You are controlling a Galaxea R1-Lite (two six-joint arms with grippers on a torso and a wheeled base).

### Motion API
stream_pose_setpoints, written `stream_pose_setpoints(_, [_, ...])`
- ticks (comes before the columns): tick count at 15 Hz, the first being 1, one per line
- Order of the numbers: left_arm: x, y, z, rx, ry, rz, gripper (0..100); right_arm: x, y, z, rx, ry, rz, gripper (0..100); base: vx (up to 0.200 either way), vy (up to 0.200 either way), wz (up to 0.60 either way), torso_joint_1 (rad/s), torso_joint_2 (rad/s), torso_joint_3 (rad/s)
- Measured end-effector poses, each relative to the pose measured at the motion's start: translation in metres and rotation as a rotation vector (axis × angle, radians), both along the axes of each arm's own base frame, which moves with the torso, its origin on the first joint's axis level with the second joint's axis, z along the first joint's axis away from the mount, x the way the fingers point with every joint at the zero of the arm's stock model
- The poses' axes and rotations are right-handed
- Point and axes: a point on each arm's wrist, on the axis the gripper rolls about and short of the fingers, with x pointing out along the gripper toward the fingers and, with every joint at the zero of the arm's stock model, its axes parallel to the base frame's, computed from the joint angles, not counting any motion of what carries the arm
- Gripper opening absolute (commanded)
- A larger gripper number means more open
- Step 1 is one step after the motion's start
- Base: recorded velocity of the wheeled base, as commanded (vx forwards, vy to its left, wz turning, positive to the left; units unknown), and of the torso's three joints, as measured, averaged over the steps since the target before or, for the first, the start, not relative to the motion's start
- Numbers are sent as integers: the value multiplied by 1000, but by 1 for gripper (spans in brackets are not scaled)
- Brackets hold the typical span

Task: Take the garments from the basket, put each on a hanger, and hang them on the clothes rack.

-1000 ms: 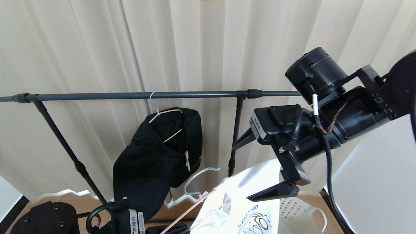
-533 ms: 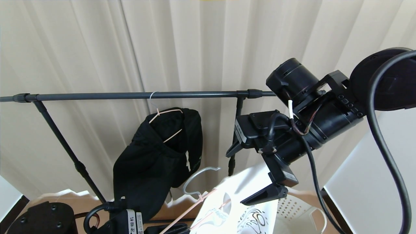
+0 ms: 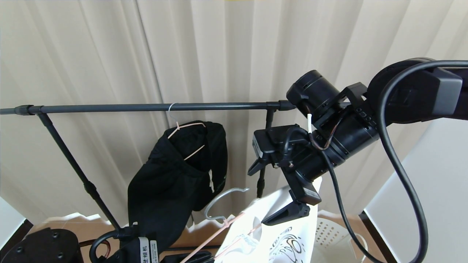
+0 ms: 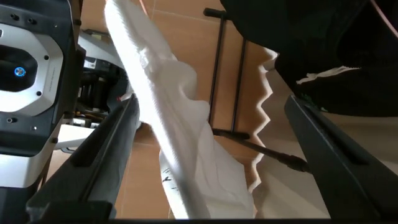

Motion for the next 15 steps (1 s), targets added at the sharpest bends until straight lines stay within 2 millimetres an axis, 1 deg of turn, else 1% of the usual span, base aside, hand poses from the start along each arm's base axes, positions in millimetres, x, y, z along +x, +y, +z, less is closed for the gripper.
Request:
stream_pose_setpoints(5, [0,0,1,-4,-4,0,0,3,2,-3,-27,-14,-14,100,0,0,0,0,0,0])
stream_pose_setpoints(15, [-1,1,2,-11,-10,1,0,1,6,-6,-69,-35,-23,100,0,0,0,0,0,0])
